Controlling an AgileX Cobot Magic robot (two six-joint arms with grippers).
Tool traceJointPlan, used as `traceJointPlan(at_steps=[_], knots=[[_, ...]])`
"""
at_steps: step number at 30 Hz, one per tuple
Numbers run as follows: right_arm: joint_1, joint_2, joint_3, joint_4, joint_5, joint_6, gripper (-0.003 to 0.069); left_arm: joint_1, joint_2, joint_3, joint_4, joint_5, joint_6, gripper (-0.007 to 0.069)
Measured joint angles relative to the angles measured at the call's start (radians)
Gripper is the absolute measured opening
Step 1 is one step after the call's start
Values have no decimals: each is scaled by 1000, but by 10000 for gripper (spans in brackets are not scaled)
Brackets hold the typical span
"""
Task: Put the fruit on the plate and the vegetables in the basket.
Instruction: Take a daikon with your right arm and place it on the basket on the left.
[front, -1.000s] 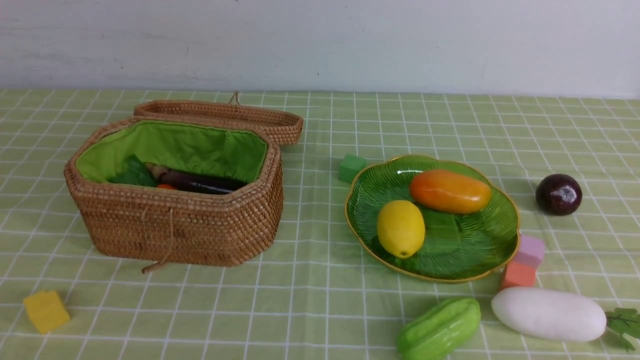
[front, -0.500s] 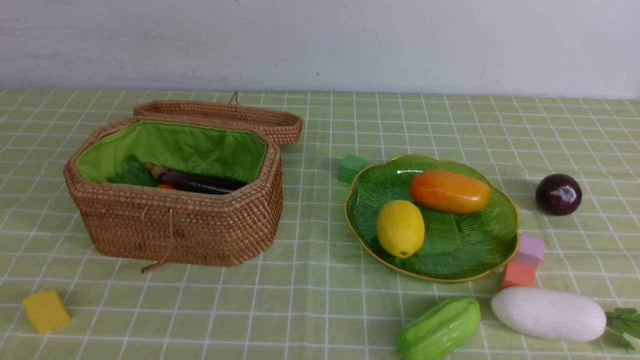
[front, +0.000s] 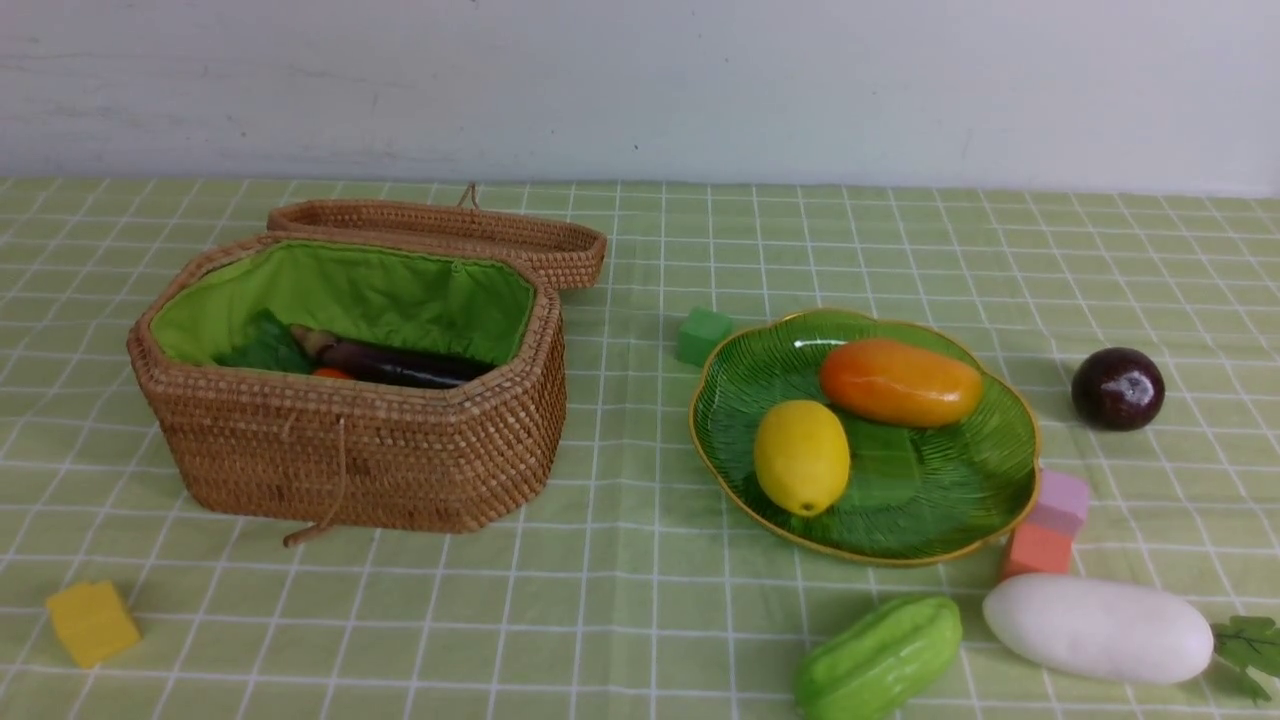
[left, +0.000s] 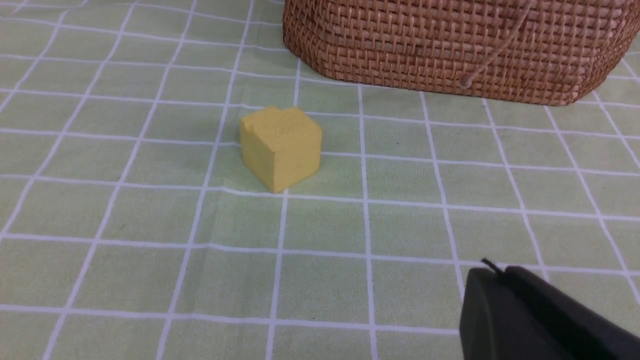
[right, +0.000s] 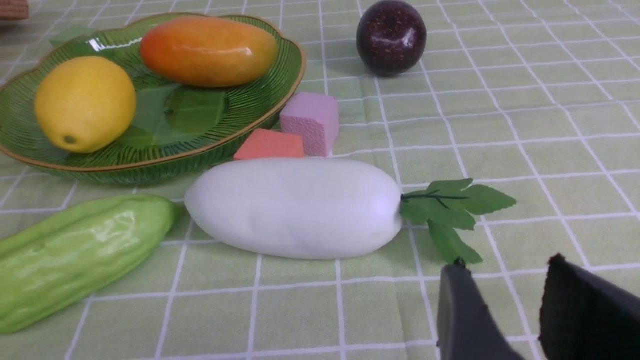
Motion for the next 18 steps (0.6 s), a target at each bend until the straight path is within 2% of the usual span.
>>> traceJointPlan(at_steps=[4,9,10,11,16,18], knots=[[2,0,8,-11,-80,0,242,0,0,0,0,0,0,11],[2,0,8,-10,-341,28,242,0,0,0,0,0,0,18],[2,0,8,-11,-353,31,242,0,0,0,0,0,0,18],[2,0,8,-11,-442,55,242,0,0,0,0,0,0,19],[2,0,8,-3,-680,126,242,0,0,0,0,0,0,25],[2,0,8,17,-805,190,242,0,0,0,0,0,0,28]])
